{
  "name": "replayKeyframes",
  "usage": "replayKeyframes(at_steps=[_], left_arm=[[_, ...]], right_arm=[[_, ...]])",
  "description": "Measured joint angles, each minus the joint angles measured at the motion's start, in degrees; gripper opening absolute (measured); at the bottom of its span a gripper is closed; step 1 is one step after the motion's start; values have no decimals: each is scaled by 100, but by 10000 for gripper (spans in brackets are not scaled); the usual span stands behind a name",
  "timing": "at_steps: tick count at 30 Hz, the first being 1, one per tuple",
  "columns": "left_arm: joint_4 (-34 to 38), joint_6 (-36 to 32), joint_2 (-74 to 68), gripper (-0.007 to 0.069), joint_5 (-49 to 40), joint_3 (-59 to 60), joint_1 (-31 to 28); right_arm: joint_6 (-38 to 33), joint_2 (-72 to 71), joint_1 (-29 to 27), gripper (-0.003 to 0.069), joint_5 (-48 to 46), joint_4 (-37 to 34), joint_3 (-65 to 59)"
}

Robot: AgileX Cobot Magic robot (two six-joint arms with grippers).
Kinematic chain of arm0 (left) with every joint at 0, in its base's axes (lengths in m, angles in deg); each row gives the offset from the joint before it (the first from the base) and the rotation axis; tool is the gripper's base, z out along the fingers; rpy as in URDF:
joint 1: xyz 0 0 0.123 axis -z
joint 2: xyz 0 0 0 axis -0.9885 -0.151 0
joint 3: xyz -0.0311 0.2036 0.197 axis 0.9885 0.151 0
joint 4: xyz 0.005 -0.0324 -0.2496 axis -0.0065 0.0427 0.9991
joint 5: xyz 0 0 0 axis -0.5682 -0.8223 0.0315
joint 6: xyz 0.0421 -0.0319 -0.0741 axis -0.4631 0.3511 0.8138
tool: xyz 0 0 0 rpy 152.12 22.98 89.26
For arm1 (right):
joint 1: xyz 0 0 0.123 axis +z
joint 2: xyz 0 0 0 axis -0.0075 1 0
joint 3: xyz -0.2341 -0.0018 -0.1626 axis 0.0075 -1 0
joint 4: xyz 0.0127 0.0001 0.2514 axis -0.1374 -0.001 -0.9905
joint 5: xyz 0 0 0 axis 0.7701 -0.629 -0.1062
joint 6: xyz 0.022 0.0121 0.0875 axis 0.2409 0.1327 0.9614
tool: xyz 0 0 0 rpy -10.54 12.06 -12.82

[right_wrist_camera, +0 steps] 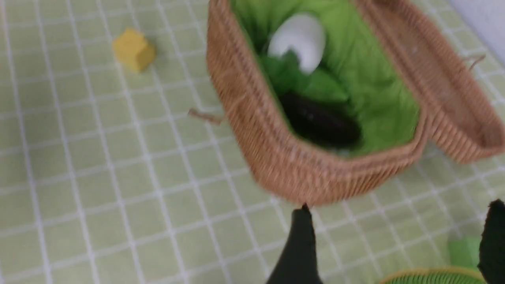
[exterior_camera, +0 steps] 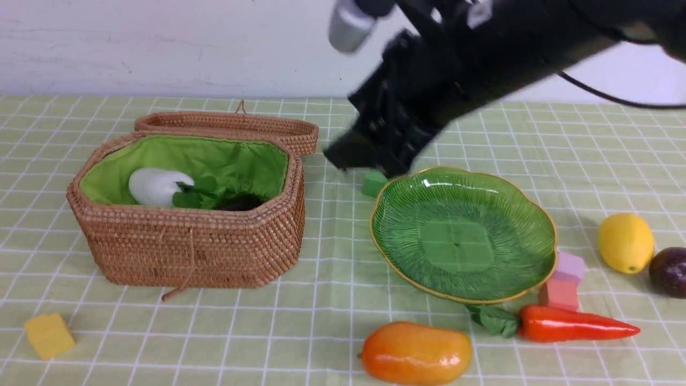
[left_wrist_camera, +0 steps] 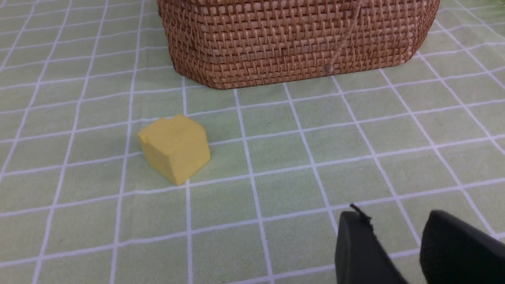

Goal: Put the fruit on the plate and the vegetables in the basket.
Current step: Use the right arm to grab a mango and put it into the right plate

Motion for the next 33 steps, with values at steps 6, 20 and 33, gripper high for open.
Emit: replayKeyframes(at_steps=[6, 20, 33], left_arm=[[0, 0, 0, 237, 0, 0, 0], [0, 0, 0, 237, 0, 0, 0], [5, 0, 0, 238, 0, 0, 0]], right_arm=[[-611, -552, 298, 603, 682, 812, -2459], [454, 72, 427, 671, 1676, 2318, -3355], [344, 779, 427, 573, 2141, 2103, -3355]])
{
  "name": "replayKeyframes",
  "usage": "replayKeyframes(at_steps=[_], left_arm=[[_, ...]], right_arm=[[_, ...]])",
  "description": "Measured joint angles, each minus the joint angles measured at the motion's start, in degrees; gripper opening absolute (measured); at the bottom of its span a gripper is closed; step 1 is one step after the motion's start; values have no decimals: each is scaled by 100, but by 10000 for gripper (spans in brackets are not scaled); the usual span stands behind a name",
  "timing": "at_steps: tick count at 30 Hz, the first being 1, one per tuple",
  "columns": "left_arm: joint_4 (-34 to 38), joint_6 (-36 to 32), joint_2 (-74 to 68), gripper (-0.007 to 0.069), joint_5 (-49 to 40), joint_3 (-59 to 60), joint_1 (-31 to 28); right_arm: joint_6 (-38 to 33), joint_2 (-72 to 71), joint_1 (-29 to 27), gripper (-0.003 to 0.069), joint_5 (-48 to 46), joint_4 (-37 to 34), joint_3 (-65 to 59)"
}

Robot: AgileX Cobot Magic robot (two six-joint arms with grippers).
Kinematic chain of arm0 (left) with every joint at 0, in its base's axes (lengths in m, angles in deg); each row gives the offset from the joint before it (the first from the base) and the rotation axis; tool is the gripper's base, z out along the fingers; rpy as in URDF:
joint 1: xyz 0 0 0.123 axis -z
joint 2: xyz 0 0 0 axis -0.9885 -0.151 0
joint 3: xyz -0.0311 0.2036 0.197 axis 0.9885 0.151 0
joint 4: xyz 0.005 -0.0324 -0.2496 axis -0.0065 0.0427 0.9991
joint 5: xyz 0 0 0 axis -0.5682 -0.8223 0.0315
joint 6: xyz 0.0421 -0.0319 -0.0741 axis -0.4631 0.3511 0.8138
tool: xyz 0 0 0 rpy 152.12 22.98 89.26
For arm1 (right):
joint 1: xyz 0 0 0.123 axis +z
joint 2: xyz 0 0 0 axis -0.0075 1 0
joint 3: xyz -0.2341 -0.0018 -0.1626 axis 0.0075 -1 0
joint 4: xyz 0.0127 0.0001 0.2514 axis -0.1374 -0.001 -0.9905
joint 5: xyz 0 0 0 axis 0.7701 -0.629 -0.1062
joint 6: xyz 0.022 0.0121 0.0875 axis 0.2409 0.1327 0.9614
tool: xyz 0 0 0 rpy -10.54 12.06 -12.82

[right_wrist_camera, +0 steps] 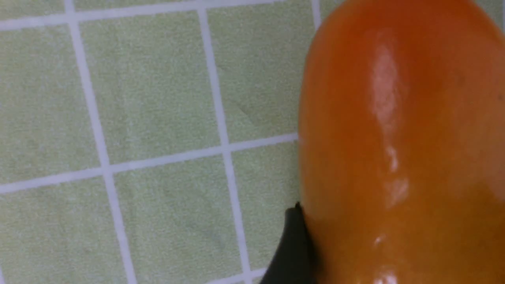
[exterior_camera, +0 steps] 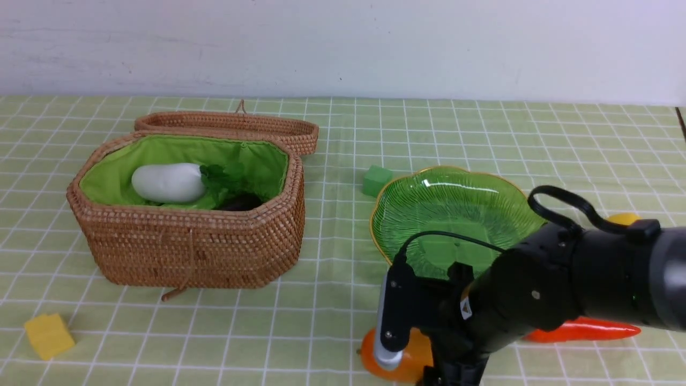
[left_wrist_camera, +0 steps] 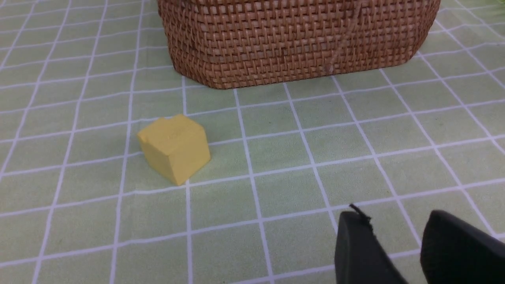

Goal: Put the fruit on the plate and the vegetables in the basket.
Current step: Use the right arm to grab a mango and put it into the right plate

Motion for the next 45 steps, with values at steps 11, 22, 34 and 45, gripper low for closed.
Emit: replayKeyframes(at_steps=[11, 22, 34, 45], left_arm=[[0, 0, 0, 238, 0, 0, 0], [0, 0, 0, 238, 0, 0, 0], [0, 0, 0, 238, 0, 0, 0], [5, 0, 0, 238, 0, 0, 0]], right_arm=[[784, -935, -286, 573, 408, -420, 189], [1670, -37, -2092, 573, 552, -1392, 1357], [2428, 753, -2320, 575, -468, -1452, 1981], [3439, 624, -2397, 661, -404, -1151, 1983]])
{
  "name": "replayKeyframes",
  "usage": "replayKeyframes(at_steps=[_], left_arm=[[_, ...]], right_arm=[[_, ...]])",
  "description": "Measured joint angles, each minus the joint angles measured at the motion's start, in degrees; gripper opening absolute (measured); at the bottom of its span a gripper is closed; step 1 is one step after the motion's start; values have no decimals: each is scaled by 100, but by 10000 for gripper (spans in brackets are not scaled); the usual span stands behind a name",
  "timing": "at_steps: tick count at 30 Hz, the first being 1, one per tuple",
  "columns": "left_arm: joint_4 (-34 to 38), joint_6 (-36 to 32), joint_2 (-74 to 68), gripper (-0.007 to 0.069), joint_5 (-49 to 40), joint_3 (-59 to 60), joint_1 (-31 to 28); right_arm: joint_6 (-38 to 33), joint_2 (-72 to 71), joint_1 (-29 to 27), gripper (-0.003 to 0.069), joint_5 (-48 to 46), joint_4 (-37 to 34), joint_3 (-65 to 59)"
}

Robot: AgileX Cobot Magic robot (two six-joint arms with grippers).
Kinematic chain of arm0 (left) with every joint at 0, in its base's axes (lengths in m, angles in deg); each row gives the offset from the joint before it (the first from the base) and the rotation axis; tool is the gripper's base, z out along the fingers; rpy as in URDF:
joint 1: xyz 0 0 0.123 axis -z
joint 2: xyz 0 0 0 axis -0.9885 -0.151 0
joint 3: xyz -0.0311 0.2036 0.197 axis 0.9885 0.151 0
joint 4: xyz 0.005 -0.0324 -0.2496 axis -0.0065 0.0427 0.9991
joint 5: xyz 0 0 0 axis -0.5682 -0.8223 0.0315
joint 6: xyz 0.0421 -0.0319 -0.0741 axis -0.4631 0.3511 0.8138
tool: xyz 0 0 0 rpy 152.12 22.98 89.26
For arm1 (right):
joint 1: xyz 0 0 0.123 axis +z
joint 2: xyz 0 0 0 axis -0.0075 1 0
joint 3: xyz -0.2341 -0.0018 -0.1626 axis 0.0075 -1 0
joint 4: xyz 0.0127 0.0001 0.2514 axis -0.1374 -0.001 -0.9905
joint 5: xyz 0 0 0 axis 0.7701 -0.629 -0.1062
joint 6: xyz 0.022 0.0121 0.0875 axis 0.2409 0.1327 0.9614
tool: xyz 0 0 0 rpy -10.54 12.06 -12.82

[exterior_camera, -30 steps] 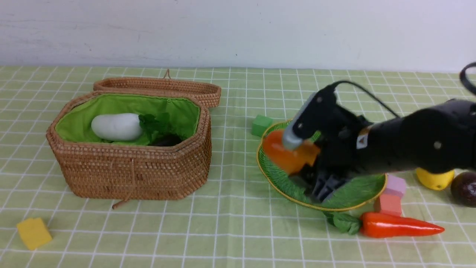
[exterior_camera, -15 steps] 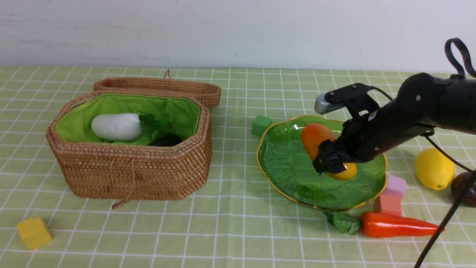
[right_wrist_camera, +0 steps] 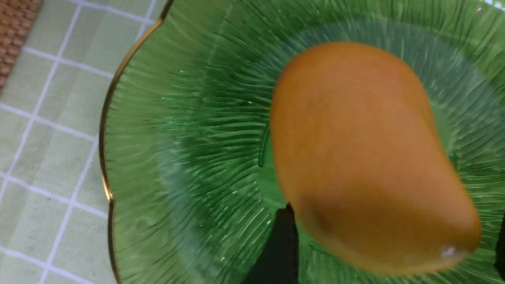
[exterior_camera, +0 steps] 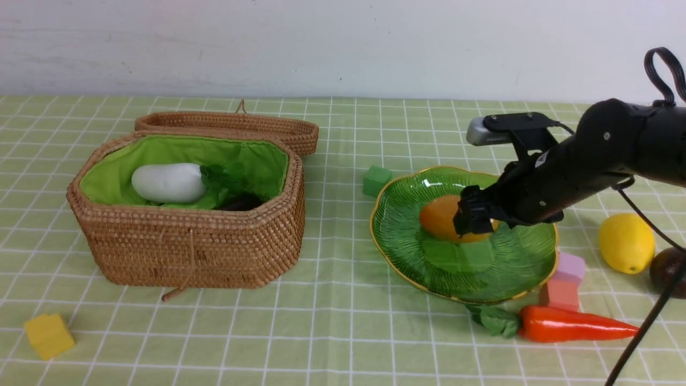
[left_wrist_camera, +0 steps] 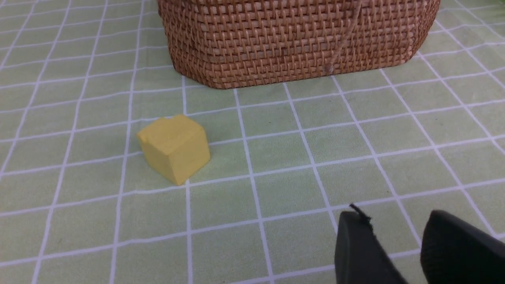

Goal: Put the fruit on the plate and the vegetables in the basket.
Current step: Use the right arm to grab a mango and put it into the right plate, then use the right arm to grab a mangosteen and put it into the right plate

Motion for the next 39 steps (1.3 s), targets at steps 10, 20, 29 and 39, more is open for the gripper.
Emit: replayKeyframes(at_steps=[10, 20, 29, 39], left_arm=[[0, 0, 0, 238, 0, 0, 0], [0, 0, 0, 238, 0, 0, 0], [0, 0, 0, 238, 0, 0, 0], [0, 0, 0, 238, 0, 0, 0]], right_arm=[[-750, -1012, -413, 566, -2037, 1221, 16], [-4681, -1587, -708, 560, -2052, 1525, -1397], [-5338, -1447, -743, 559, -185, 1585, -2404], [-5605, -982, -743, 428, -3, 875, -2404]])
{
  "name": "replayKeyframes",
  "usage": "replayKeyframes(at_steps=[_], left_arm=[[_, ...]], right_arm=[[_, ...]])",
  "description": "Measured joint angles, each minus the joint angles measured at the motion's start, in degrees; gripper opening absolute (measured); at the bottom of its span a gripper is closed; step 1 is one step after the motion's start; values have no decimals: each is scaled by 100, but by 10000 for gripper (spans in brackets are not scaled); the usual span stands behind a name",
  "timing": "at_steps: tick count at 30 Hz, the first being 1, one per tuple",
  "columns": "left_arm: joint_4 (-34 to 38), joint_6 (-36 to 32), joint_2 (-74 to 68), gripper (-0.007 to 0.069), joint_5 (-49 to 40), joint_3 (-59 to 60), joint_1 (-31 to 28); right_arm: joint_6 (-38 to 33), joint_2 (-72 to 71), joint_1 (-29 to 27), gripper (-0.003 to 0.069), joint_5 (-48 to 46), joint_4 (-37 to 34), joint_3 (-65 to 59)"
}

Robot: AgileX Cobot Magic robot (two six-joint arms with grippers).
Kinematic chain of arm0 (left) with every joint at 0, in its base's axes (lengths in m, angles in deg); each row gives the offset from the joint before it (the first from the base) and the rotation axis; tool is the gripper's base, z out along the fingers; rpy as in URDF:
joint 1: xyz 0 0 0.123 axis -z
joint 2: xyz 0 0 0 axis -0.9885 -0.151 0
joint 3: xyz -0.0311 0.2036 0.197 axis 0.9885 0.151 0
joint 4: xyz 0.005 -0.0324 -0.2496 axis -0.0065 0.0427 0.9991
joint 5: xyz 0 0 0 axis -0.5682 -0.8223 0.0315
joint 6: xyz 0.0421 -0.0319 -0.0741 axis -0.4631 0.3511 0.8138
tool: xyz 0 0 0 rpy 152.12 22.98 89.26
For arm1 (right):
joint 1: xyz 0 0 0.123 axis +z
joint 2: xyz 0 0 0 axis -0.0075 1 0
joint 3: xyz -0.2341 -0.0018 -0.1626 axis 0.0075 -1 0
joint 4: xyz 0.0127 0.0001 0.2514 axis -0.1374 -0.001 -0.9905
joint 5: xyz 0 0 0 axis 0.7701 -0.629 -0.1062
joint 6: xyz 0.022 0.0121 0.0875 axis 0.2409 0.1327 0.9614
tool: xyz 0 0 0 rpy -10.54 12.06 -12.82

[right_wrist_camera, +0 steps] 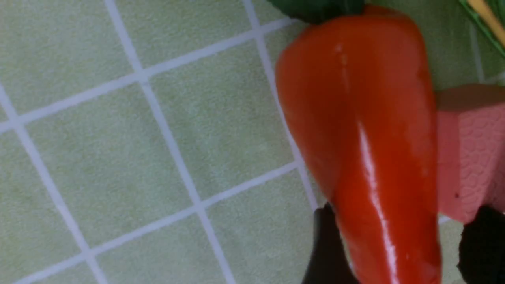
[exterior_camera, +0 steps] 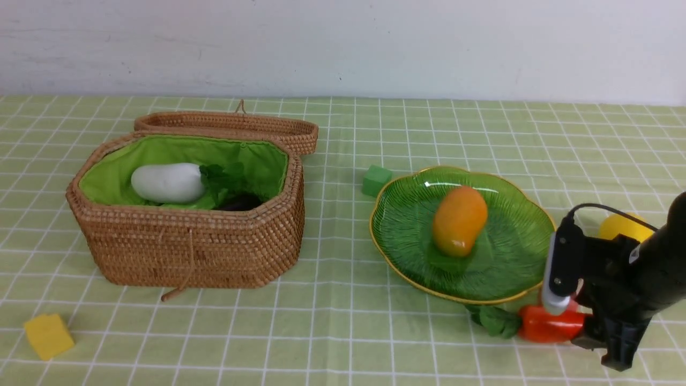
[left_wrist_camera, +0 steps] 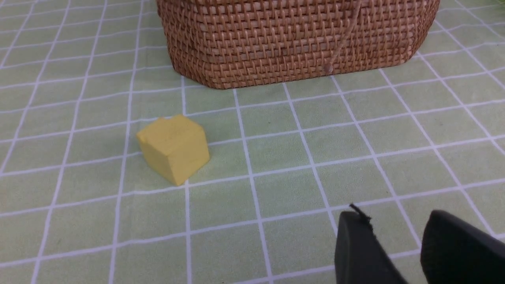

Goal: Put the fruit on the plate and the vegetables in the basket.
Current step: Use the right arm to grab a mangosteen and put it into the right plate

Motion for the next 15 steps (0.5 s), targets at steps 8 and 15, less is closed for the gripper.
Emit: replayKeyframes(at_steps=[8, 15], left_arm=[[0, 0, 0, 238, 0, 0, 0], [0, 0, 0, 238, 0, 0, 0]], right_arm=[[-88, 271, -13, 297, 79, -154, 36], [-88, 48, -7, 286, -409, -261, -5]])
